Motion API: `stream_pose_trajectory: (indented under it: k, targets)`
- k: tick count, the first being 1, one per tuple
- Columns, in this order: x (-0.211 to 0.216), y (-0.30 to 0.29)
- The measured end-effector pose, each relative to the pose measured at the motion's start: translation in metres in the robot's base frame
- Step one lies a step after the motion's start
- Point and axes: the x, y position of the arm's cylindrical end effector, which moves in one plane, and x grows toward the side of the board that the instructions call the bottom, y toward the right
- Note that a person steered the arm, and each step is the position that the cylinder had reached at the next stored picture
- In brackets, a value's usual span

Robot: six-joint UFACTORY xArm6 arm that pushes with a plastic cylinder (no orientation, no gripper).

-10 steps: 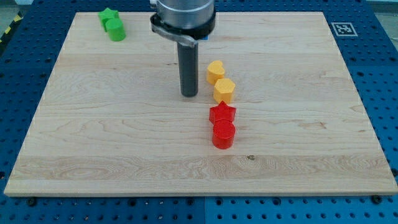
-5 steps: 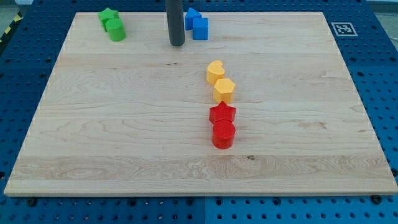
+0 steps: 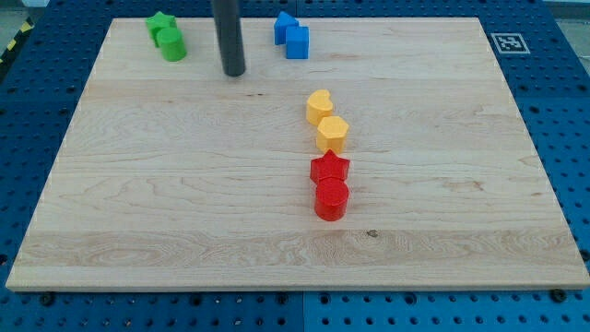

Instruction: Place the green star at the top of the yellow heart

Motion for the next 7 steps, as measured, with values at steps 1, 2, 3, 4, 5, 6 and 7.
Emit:
stream_pose_trajectory:
  k: [1, 2, 3, 4, 5, 6, 7]
  targets:
    - [-0.002, -0.06]
    - [-0.041, -0.123]
    - [-0.106, -0.142]
    - [-0.115, -0.142]
    - [-0.115, -0.142]
    - [-0.115, -0.138]
    - [-0.115, -0.128]
